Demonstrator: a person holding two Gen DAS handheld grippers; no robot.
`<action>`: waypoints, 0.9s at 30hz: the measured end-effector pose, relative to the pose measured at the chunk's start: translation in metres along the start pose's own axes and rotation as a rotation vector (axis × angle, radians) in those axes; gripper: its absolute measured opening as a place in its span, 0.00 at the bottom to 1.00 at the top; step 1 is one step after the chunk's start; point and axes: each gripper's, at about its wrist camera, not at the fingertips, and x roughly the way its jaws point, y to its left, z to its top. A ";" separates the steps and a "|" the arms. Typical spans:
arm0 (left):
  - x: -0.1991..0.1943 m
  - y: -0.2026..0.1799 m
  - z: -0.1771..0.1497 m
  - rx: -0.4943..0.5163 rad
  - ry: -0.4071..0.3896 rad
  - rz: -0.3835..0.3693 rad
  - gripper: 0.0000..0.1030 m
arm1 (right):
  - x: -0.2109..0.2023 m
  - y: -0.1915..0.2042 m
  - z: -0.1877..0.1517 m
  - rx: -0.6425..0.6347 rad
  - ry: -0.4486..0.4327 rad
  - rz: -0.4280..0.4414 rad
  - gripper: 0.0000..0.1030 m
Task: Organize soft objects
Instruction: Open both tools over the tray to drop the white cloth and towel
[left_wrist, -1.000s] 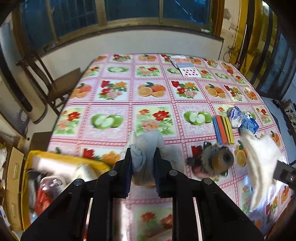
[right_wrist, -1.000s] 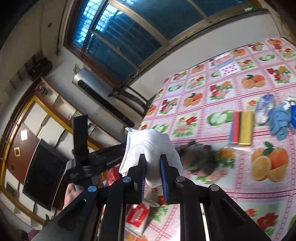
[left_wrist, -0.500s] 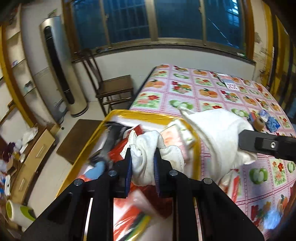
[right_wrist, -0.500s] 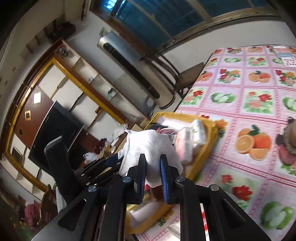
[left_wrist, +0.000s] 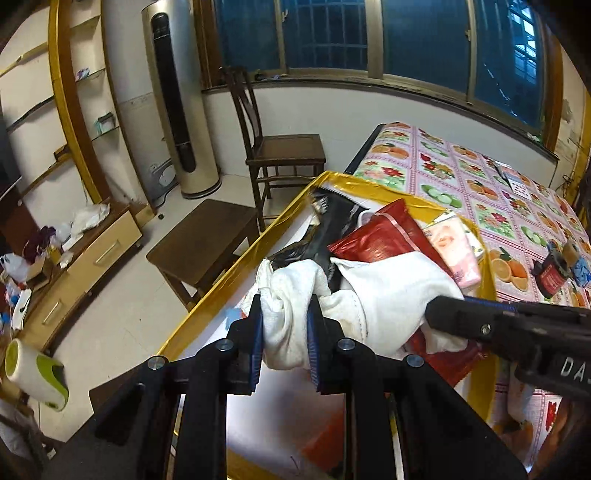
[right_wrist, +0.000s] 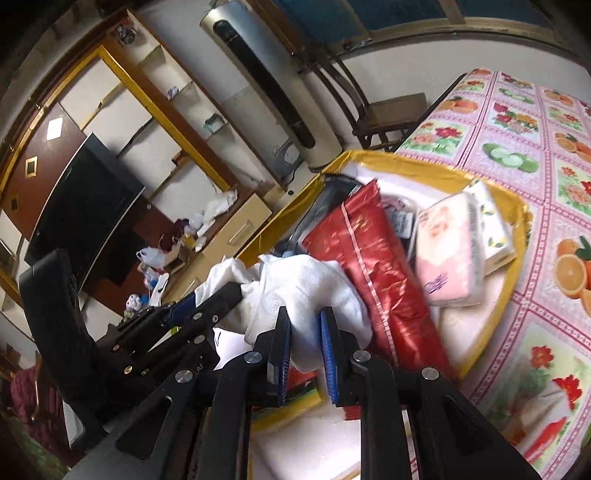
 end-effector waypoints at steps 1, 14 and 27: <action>0.002 0.003 -0.001 -0.011 0.005 0.004 0.18 | 0.003 0.001 -0.001 0.006 0.009 0.007 0.24; -0.019 0.022 -0.002 -0.152 -0.033 -0.043 0.72 | -0.073 -0.023 -0.002 0.096 -0.120 0.087 0.49; -0.051 -0.081 0.010 0.003 -0.036 -0.244 0.73 | -0.259 -0.158 -0.062 0.289 -0.404 -0.201 0.62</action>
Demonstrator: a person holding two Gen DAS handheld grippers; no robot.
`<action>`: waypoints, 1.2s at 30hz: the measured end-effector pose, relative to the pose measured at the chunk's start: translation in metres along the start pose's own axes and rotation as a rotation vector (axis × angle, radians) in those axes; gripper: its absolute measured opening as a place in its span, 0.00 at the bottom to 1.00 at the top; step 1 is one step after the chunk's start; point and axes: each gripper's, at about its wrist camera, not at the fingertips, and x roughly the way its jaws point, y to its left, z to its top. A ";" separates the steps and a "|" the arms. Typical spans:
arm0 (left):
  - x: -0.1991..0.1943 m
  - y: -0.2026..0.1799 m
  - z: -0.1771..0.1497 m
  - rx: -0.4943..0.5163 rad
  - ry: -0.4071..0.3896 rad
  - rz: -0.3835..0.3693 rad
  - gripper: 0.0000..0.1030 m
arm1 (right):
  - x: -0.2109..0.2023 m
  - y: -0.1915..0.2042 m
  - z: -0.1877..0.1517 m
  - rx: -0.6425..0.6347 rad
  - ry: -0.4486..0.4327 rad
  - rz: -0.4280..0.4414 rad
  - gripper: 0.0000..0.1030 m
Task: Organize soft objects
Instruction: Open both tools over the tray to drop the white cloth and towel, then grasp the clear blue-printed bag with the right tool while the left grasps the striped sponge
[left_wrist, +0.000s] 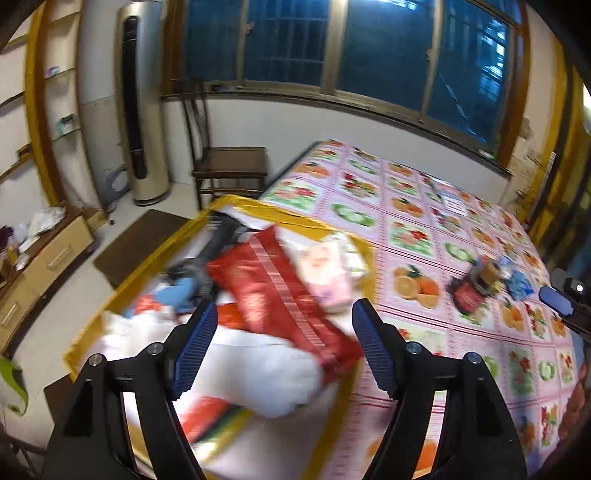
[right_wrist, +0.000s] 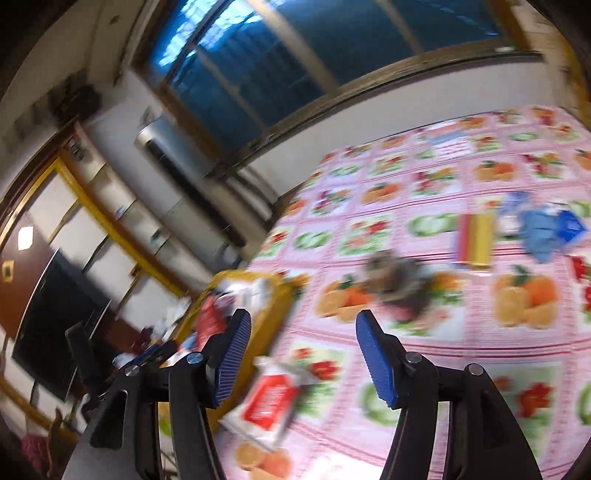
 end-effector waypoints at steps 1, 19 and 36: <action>0.003 -0.013 0.001 0.014 0.009 -0.023 0.73 | -0.009 -0.017 0.003 0.028 -0.012 -0.034 0.63; 0.058 -0.264 0.028 0.250 0.213 -0.317 0.73 | -0.024 -0.167 0.073 0.225 -0.031 -0.200 0.64; 0.145 -0.352 0.042 0.309 0.294 -0.215 0.73 | 0.055 -0.204 0.129 0.228 0.064 -0.220 0.64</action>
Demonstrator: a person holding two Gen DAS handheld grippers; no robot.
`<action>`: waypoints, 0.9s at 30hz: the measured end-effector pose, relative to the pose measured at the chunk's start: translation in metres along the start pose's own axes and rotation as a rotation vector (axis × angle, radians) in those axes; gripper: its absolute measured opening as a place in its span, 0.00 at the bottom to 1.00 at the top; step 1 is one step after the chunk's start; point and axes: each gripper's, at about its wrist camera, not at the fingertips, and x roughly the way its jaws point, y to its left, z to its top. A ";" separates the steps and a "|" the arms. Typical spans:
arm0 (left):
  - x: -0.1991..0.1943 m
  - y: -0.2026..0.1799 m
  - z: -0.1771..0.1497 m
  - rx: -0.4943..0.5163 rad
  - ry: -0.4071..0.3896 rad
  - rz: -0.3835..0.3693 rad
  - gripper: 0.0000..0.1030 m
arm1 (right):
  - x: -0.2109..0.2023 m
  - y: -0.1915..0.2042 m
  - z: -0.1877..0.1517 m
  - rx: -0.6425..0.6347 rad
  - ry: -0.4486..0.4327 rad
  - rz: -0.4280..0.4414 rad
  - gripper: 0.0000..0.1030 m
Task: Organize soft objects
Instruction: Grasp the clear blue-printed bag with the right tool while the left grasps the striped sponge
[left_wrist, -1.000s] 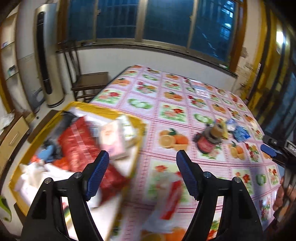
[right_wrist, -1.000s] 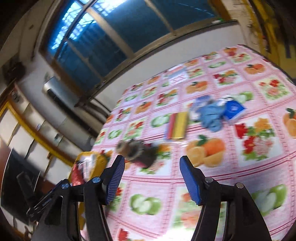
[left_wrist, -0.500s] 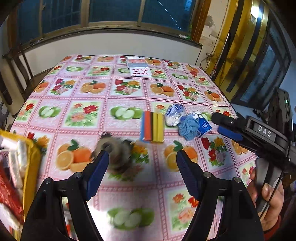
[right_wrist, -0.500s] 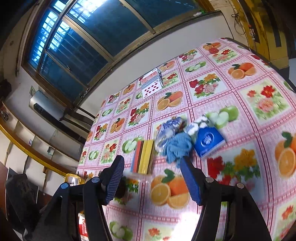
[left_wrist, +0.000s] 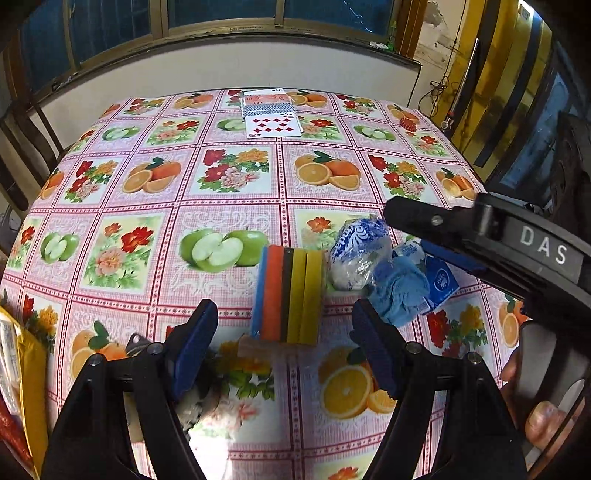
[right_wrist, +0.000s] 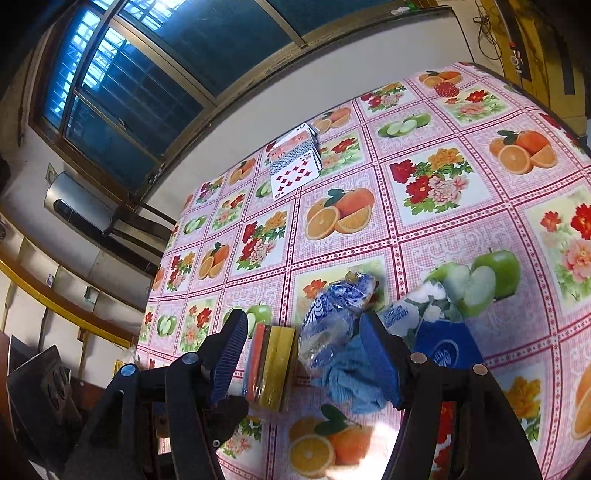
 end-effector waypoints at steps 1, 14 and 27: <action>0.003 -0.002 0.002 0.004 0.000 0.010 0.73 | 0.004 -0.001 0.002 0.000 0.007 -0.005 0.64; 0.041 -0.009 0.010 0.045 0.011 0.118 0.73 | 0.061 -0.008 0.012 -0.003 0.164 -0.093 0.67; 0.075 0.000 0.008 0.013 0.050 0.094 0.74 | 0.045 -0.025 0.011 0.008 0.058 -0.068 0.34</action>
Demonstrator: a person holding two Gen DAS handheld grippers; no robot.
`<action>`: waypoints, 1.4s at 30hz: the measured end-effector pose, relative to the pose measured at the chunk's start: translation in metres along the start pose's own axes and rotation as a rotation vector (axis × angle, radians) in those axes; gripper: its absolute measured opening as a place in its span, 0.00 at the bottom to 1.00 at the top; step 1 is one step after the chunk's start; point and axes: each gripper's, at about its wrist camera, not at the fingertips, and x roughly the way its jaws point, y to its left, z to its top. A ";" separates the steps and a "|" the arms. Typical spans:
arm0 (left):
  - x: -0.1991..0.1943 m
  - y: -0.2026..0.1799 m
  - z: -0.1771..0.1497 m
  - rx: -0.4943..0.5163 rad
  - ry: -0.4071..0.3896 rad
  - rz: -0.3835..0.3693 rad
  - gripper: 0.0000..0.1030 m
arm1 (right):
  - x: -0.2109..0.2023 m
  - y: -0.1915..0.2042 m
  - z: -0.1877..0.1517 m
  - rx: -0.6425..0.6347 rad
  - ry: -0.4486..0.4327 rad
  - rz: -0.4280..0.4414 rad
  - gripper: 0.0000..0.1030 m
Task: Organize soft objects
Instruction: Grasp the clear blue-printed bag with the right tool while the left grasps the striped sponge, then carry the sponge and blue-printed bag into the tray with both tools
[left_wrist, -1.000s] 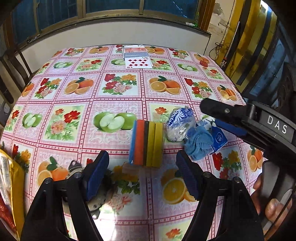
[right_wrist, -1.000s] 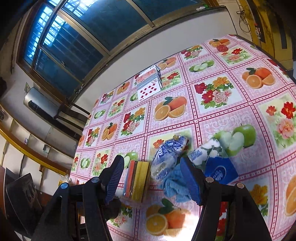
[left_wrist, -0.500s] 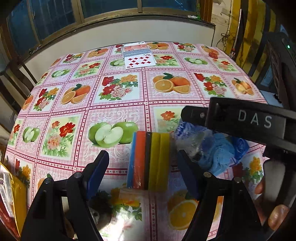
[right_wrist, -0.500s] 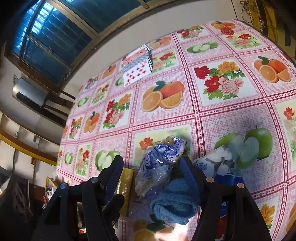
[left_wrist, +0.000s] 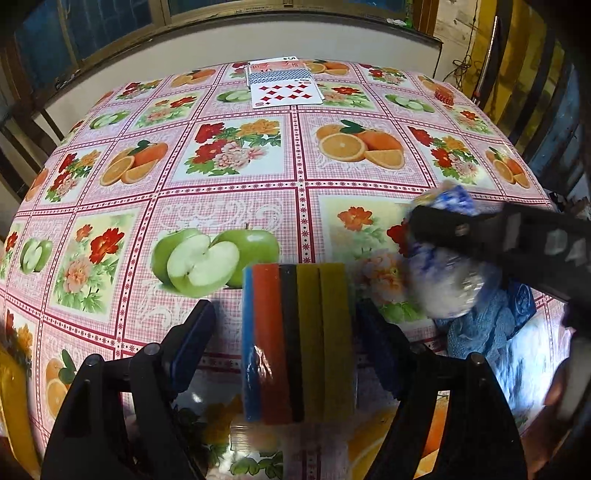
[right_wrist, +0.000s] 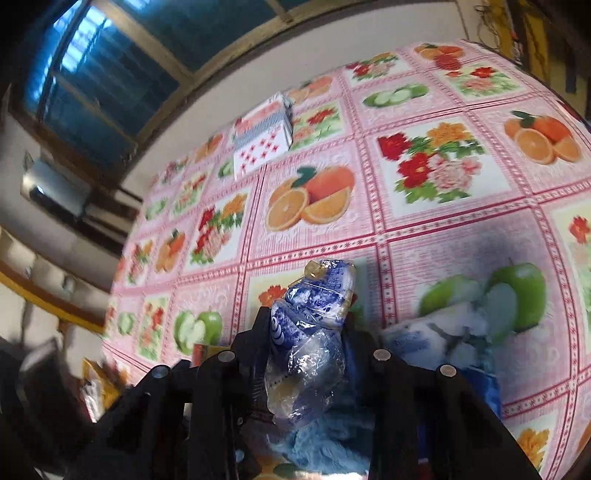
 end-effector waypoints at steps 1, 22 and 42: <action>-0.001 -0.002 0.000 0.010 -0.006 -0.004 0.69 | -0.007 -0.002 0.000 0.006 -0.016 0.013 0.34; -0.135 -0.017 -0.061 0.134 -0.256 -0.108 0.39 | -0.156 0.021 -0.084 -0.050 -0.206 0.096 0.35; -0.195 0.148 -0.142 -0.108 -0.370 0.103 0.39 | -0.127 0.170 -0.180 -0.337 -0.051 0.193 0.62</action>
